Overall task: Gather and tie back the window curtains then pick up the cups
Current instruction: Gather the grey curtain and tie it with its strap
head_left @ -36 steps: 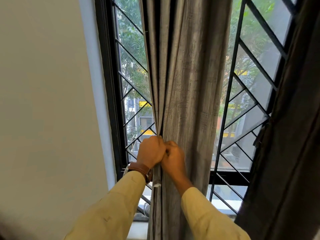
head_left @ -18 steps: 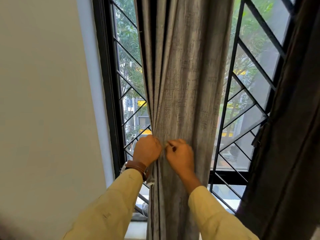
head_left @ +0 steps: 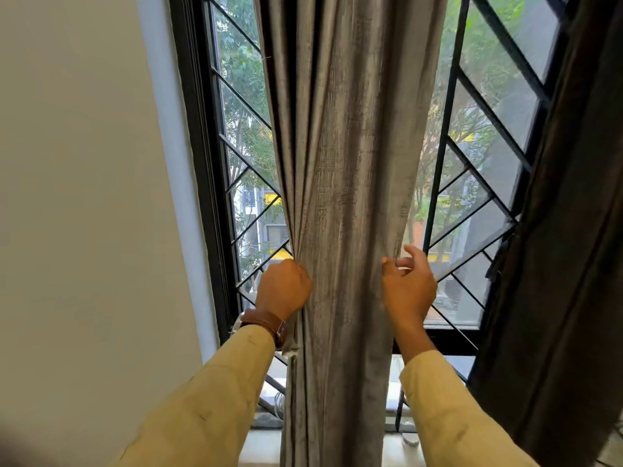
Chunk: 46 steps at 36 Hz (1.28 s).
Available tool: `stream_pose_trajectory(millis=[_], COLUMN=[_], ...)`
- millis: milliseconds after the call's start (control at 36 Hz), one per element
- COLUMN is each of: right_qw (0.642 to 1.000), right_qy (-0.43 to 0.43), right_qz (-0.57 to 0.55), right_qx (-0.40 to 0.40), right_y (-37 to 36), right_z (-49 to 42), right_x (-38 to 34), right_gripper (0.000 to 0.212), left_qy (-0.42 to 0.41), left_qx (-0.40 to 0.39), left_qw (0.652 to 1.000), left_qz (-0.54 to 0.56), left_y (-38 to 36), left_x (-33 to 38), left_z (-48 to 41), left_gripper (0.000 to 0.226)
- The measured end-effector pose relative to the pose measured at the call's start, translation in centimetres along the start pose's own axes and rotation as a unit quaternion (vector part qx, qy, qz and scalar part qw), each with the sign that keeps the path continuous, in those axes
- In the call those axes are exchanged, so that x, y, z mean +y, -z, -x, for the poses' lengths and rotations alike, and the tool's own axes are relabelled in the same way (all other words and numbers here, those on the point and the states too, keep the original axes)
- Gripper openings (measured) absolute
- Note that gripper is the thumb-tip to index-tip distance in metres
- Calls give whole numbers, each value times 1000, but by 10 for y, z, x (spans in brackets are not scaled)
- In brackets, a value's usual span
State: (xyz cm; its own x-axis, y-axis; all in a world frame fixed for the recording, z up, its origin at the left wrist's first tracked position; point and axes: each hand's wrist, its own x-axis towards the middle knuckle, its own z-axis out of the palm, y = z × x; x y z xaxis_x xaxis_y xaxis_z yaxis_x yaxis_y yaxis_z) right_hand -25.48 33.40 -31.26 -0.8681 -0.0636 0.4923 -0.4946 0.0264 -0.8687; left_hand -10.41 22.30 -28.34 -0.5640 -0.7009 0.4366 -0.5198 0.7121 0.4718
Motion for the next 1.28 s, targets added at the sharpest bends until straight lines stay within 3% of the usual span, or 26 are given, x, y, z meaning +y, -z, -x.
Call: stream_pose_trajectory(millis=[83,194,417,694,833,1083,1278], right_qw=[999,996,987,975,967,957,954], right_qy=[17,48,68,98,91,115,118], right_qz=[12,30,13,10,-39,-89,-96], right_qx=[-25,-63,-144,-198,-233,-253,-258], right_y=[-3,-8,-26,-48,-51,-53,-51], right_z=[4,13,35,59,73,76,77], right_x=[1,0,3,-2,-8,-5,-7], right_gripper=[10,48,30,41,25,18,22], left_qy=[3,7,-12,-17,-11,1,-17], left_qx=[3,5,10,11,-1,-28,-1], left_qw=[1000,1000,1000,1000,1000,999,1000], left_qz=[1,18,8,15,20,17,-17], left_y=[-1,-2,-4,-5,-8,-8,-6], left_x=[1,0,2,9,9,3,7], left_z=[0,1,3,7,7,2,9], left_gripper=[35,30,30,32,29,32,33])
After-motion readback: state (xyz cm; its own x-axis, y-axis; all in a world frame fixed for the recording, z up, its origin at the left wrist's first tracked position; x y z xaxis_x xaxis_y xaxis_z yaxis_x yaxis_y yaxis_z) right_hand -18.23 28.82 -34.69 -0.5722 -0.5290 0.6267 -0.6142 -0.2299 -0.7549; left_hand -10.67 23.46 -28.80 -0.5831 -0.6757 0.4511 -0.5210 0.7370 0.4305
